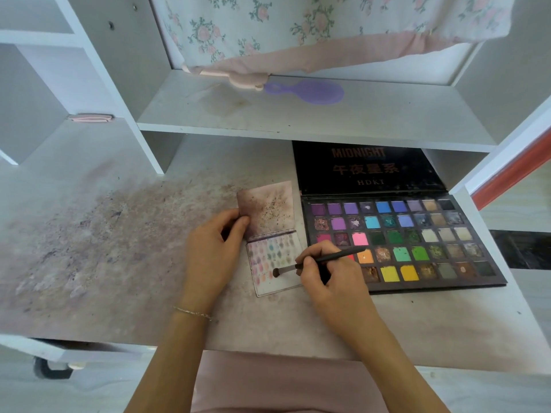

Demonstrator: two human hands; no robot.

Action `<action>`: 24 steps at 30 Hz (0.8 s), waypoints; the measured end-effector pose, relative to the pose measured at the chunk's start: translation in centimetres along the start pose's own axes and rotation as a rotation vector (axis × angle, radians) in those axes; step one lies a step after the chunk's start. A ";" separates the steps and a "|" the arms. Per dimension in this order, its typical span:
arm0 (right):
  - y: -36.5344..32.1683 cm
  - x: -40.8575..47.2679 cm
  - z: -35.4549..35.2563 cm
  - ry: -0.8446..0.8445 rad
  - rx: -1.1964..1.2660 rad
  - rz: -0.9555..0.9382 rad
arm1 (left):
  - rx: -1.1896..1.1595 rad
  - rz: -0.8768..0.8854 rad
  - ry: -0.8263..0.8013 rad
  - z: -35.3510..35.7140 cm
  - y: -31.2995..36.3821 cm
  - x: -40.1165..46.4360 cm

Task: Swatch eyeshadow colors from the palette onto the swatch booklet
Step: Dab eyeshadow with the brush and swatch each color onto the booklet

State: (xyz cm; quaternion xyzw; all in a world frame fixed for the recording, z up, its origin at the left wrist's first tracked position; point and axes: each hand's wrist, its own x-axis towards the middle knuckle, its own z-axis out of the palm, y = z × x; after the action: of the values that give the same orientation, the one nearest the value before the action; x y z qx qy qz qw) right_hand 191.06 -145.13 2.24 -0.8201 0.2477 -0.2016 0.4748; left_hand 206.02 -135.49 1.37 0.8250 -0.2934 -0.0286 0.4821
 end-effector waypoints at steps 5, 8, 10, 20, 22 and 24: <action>0.0 0.0 0.0 -0.002 -0.017 -0.005 | 0.008 -0.002 0.000 0.0 0.0 0.0; 0.0 0.0 0.0 -0.003 -0.022 0.001 | 0.004 -0.008 -0.003 0.0 0.0 0.0; 0.0 0.0 0.0 -0.002 -0.037 -0.001 | 0.002 -0.011 -0.008 0.0 0.0 0.0; 0.0 0.1 0.0 0.022 -0.025 -0.037 | 0.011 0.007 0.002 -0.1 0.3 0.0; -0.1 0.0 0.0 0.105 0.071 -0.077 | 0.000 0.002 0.002 -0.1 0.2 0.0; -0.1 -0.1 -0.1 0.216 0.146 -0.151 | -0.004 0.004 0.003 -0.1 0.2 0.0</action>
State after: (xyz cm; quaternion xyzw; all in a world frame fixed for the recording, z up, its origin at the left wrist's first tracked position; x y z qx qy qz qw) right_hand 190.97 -145.13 2.44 -0.7732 0.2198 -0.3413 0.4873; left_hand 205.93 -135.53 1.61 0.8235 -0.2942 -0.0270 0.4842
